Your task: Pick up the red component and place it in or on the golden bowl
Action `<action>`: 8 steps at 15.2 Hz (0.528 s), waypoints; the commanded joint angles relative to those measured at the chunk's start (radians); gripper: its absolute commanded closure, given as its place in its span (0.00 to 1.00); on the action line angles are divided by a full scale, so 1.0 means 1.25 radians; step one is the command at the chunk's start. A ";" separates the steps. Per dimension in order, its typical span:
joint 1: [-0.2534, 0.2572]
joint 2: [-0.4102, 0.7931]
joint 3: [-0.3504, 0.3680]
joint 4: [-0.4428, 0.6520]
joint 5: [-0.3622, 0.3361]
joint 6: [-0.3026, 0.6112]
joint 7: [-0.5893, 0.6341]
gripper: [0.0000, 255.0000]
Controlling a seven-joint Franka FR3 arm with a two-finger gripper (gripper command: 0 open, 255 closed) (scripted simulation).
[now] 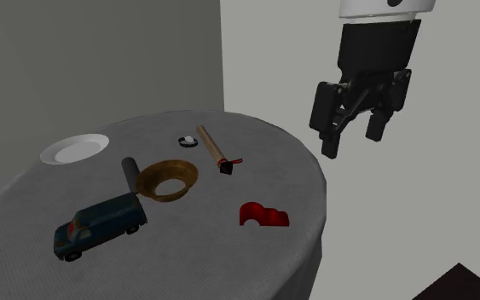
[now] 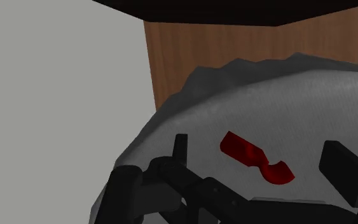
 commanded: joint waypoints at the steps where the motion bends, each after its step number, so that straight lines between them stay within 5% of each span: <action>1: 0.006 0.053 0.006 0.004 0.000 0.054 -0.001 0.00; 8: 0.021 0.254 0.026 0.037 -0.011 0.229 0.002 0.00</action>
